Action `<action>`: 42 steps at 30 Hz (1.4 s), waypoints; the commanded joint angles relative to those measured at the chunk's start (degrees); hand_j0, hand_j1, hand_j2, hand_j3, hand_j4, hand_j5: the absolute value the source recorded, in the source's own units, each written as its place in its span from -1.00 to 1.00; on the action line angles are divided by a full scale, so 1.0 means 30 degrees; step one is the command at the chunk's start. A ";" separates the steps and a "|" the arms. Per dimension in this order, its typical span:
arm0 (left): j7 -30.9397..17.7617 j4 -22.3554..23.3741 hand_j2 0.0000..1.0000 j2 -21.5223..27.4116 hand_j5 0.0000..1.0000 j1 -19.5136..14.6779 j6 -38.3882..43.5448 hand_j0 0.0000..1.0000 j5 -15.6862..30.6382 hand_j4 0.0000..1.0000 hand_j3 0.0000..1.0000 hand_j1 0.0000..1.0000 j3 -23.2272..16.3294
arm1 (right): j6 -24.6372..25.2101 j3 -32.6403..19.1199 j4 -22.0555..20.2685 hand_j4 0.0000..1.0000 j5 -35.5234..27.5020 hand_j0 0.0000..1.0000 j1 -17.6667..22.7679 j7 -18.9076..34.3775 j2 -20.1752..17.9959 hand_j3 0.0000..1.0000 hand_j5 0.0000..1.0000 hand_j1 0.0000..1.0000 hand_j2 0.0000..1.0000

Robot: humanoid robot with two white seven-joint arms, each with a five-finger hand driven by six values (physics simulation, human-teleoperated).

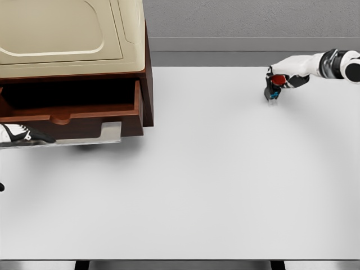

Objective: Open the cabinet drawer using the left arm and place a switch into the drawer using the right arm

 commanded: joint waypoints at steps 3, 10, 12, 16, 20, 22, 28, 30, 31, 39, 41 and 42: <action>0.0002 0.0265 1.00 0.0347 1.00 -0.0028 0.0053 1.00 0.1758 1.00 1.00 1.00 0.0033 | 0.0055 -0.1155 -0.0518 -0.30 -0.0133 -0.30 0.0029 -0.0003 0.0304 -0.30 -0.30 -0.30 -0.30; 0.0002 0.0265 1.00 0.0903 1.00 -0.0555 0.0053 1.00 0.4279 1.00 1.00 1.00 0.0501 | 0.0055 -0.1565 -0.3242 -0.23 -0.1129 -0.23 0.0439 -0.0003 0.0304 -0.23 -0.23 -0.23 -0.23; 0.0002 0.0353 1.00 0.0903 1.00 -0.0614 0.0053 1.00 0.4601 1.00 1.00 1.00 0.1087 | 0.0055 -0.1565 -0.4150 -0.18 -0.1188 -0.18 0.0439 -0.0003 0.0304 -0.18 -0.18 -0.18 -0.18; 0.0002 0.0500 1.00 0.0874 1.00 -0.0878 0.0053 1.00 0.4982 1.00 1.00 1.00 0.1409 | 0.0055 -0.1360 -0.7138 -0.18 -0.1246 -0.18 0.0820 -0.0003 0.0304 -0.18 -0.18 -0.18 -0.18; 0.0002 0.0763 1.00 0.0845 1.00 -0.0936 0.0053 1.00 0.5334 1.00 1.00 1.00 0.1410 | 0.0055 0.0661 -1.0652 -0.18 -0.2036 -0.18 0.1084 -0.0003 0.0187 -0.18 -0.18 -0.18 -0.18; 0.0002 0.1173 1.00 0.0816 1.00 -0.0936 0.0053 1.00 0.5334 1.00 1.00 1.00 0.1410 | 0.0055 0.0779 -1.2470 -0.18 -0.2681 -0.18 0.1348 -0.0003 -0.0340 -0.18 -0.18 -0.18 -0.18; 0.0002 0.1232 1.00 0.0786 1.00 -0.0936 0.0053 1.00 0.5334 1.00 1.00 1.00 0.1410 | 0.0055 0.0779 -1.6866 -0.18 -0.4821 -0.18 0.2139 -0.0003 -0.2275 -0.18 -0.18 -0.18 -0.18; 0.0002 0.1232 1.00 0.0757 1.00 -0.0936 0.0053 1.00 0.5334 1.00 1.00 1.00 0.1410 | 0.0055 0.1130 -1.7071 -0.18 -0.4850 -0.18 0.1963 -0.0003 -0.1923 -0.18 -0.18 -0.18 -0.18; 0.0002 0.1232 1.00 0.0757 1.00 -0.0936 0.0053 1.00 0.5334 1.00 1.00 1.00 0.1410 | 0.0055 0.1189 -1.7071 -0.18 -0.4850 -0.18 0.1875 -0.0003 -0.1630 -0.18 -0.18 -0.18 -0.18; 0.0002 0.1291 1.00 0.0786 1.00 -0.0936 0.0053 1.00 0.5334 1.00 1.00 1.00 0.1410 | 0.0055 0.2713 -1.6925 -0.18 -0.4879 -0.18 0.0235 -0.0003 0.0889 -0.18 -0.18 -0.18 -0.18; 0.0002 0.1291 1.00 0.0786 1.00 -0.0936 0.0053 1.00 0.5334 1.00 1.00 1.00 0.1409 | 0.0055 0.2713 -1.6895 -0.19 -0.4879 -0.19 -0.0175 -0.0003 0.1065 -0.19 -0.19 -0.19 -0.19; 0.0002 0.1291 1.00 0.0786 1.00 -0.0936 0.0053 1.00 0.5305 1.00 1.00 1.00 0.1380 | 0.0055 0.2713 -1.6895 -0.19 -0.4967 -0.19 -0.0381 -0.0003 0.1124 -0.19 -0.19 -0.19 -0.19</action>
